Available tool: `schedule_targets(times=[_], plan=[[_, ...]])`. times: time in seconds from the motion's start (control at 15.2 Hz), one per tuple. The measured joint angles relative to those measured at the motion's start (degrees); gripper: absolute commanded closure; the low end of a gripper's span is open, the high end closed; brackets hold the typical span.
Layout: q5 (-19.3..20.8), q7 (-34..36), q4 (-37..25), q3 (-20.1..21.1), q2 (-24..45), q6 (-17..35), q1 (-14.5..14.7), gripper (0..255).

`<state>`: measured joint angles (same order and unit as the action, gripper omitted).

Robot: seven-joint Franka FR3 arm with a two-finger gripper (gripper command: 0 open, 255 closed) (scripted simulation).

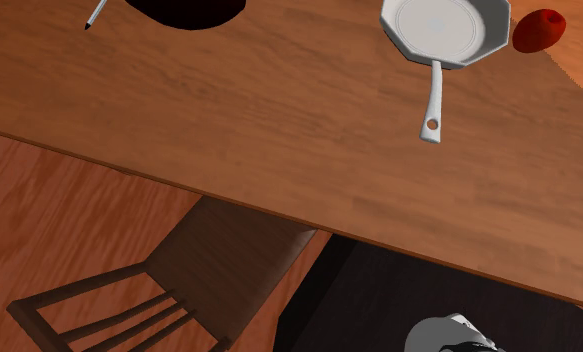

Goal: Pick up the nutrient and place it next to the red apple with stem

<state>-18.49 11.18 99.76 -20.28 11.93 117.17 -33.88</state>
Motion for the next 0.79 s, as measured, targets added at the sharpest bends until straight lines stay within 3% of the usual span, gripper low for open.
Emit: schedule_targets(times=[0.53,0.79], plan=[[-4.0,-9.8,-10.6,-2.7,7.8,-6.0,-8.1,255],[-6.3,-13.8,-19.5,-3.4,13.6,-10.7,-13.3,255]])
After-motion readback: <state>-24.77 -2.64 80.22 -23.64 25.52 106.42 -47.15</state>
